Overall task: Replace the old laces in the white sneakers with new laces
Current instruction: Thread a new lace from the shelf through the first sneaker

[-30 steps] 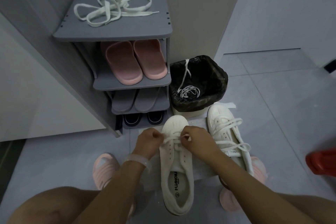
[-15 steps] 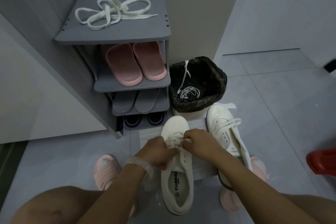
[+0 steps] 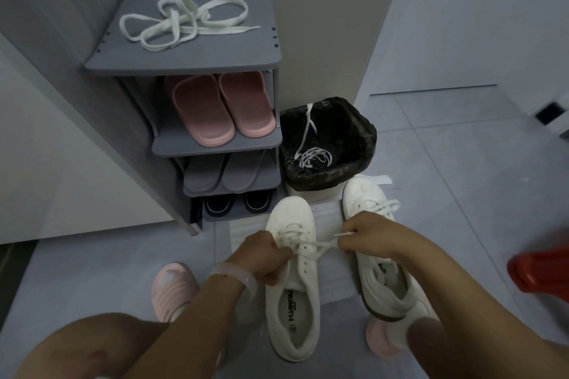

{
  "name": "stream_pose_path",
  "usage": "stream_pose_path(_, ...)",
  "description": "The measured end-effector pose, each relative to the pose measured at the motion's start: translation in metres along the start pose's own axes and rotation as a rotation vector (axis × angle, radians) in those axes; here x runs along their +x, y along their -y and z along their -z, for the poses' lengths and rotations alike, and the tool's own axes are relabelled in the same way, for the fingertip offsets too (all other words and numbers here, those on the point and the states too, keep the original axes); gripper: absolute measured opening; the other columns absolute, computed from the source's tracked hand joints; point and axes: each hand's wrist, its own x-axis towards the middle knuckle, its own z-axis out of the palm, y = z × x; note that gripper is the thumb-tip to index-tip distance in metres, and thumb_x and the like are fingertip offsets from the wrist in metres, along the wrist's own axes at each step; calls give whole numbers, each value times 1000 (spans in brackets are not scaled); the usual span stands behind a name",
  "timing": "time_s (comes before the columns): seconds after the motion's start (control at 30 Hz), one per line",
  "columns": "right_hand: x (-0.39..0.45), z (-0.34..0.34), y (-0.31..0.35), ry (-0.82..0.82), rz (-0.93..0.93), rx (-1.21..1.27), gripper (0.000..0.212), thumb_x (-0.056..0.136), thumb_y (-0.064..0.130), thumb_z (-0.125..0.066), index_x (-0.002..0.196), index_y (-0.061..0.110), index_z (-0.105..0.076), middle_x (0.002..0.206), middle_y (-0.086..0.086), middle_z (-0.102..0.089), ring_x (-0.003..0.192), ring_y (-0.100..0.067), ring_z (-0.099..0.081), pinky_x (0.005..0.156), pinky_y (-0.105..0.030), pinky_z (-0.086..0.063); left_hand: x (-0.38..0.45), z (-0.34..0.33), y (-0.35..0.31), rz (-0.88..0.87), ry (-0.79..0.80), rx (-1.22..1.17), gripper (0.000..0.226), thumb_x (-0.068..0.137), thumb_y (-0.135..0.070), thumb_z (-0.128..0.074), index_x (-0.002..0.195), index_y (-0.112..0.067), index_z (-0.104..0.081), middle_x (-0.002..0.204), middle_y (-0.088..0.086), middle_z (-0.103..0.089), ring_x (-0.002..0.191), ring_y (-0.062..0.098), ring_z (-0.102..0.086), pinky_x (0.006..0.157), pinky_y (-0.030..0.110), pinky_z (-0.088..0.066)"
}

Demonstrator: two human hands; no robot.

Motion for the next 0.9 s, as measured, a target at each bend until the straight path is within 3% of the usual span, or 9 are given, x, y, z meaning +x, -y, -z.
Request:
stream_pose_path(0.13,1,-6,2,31,46,-5,25,83,20,-59,59,15,-51,60,4,-42,57,-7,-39,52,-19,-31,8,-3,6,-165,-203,38,23,88,-23,-58,70,-22,-43,76,-5,-53,75,14,-54,58,16,-40)
stream_pose_path(0.23,3,-5,2,36,82,-3,24,84,22,-57,61,18,-57,62,5,-47,59,-6,-42,54,-18,-32,11,-4,8,-250,-256,89,26,88,-15,-57,68,-25,-44,73,-10,-50,75,10,-50,58,8,-35)
stream_pose_path(0.33,3,-3,4,56,114,35,22,88,24,-56,68,19,-66,48,11,-47,47,-1,-42,48,-13,-31,12,-4,7,-285,-276,133,21,88,-12,-55,71,-21,-46,75,-6,-51,74,11,-49,59,11,-35)
stream_pose_path(0.43,1,-1,8,25,119,251,23,90,28,-57,78,15,-72,39,13,-40,34,1,-33,37,-9,-25,10,-3,-1,-391,-213,190,14,82,-4,-54,89,-16,-56,96,3,-54,87,16,-50,69,20,-39)
stream_pose_path(0.5,0,2,11,-39,133,439,23,90,28,-59,75,13,-70,44,14,-41,37,2,-35,37,-7,-25,8,-2,-9,-486,-97,271,24,77,-15,-57,100,-13,-62,105,3,-54,98,20,-50,83,28,-41)
stream_pose_path(0.63,2,5,13,-193,206,442,28,89,27,-60,65,11,-59,48,13,-42,48,0,-39,44,-7,-29,3,4,-18,-518,-35,401,32,79,-40,-53,89,-12,-65,98,0,-58,105,24,-54,91,36,-42)
stream_pose_path(0.73,8,7,8,-333,215,350,29,88,26,-61,63,12,-57,60,2,-46,56,-6,-39,51,-16,-31,2,2,-22,-507,116,630,31,93,-35,-50,104,-11,-68,137,-6,-50,136,10,-31,114,35,-16)
stream_pose_path(0.8,11,9,5,-364,218,305,31,88,26,-60,59,17,-56,64,0,-49,59,-7,-41,56,-22,-32,-1,-4,-26,-517,201,748,36,96,-37,-44,114,-14,-64,148,-9,-36,144,8,-11,116,42,5)
stream_pose_path(0.9,12,7,2,-325,227,235,30,89,26,-58,61,16,-57,62,2,-49,58,-6,-41,56,-20,-32,-6,-15,-29,-521,213,950,41,99,-37,-32,124,-19,-58,152,-9,-29,145,11,-1,112,51,15)
